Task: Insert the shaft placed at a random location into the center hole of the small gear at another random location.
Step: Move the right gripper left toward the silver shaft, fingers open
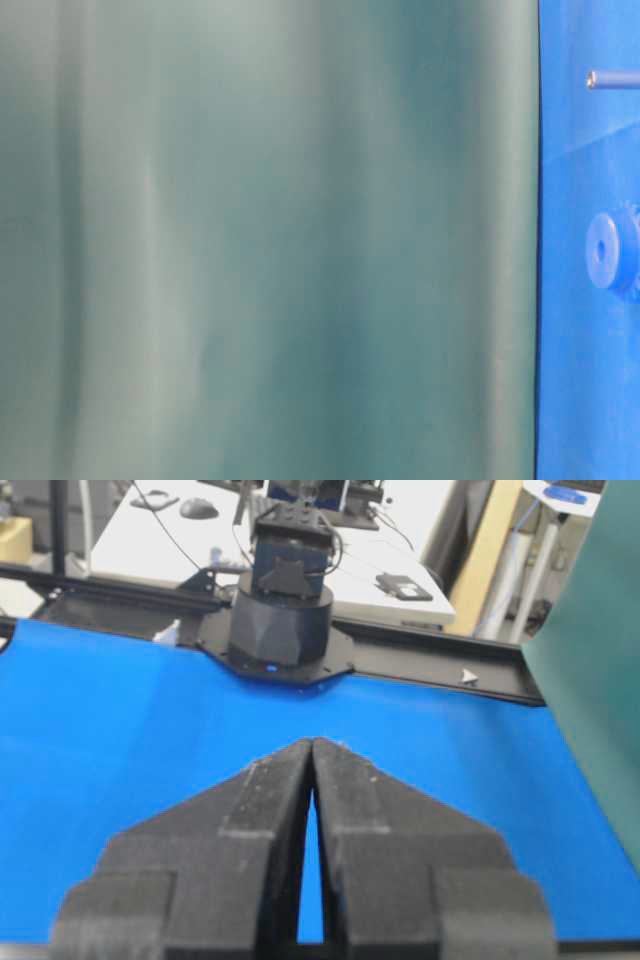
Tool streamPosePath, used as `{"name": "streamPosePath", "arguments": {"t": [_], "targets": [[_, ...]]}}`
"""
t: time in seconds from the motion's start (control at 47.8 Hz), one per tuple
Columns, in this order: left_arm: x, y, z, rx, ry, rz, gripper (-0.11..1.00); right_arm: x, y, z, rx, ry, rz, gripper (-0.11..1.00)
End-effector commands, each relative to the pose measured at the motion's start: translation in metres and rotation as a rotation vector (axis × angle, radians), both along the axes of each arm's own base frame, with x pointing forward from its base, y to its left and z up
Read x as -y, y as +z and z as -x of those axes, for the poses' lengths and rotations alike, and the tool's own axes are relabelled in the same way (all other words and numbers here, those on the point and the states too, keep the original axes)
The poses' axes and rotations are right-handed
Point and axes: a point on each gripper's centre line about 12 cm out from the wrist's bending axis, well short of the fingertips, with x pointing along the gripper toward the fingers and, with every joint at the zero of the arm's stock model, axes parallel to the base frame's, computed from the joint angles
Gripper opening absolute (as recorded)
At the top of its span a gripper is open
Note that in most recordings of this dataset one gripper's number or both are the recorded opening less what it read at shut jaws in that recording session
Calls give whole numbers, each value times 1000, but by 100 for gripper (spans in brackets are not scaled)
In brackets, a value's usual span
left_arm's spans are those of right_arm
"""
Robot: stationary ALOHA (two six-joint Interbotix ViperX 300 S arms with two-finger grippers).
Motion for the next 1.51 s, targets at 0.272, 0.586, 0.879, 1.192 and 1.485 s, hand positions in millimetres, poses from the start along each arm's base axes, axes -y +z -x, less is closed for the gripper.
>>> {"name": "streamPosePath", "arguments": {"t": [0.272,0.586,0.879,1.192,1.485], "targets": [[0,9,1,26,-2,-9,0,2,-5,-11,-32,-11,-6,-6],[0,7,1,20,-2,-3,0,21,-32,-31,-95,-94,-43,-2],[0,6,2,18,-2,-1,0,40,-82,-60,-204,-184,-102,69],[0,3,2,12,-2,0,0,62,-138,-81,-307,-295,-154,75],[0,2,3,11,-2,0,0,69,-175,-92,-386,-351,-181,74]]}}
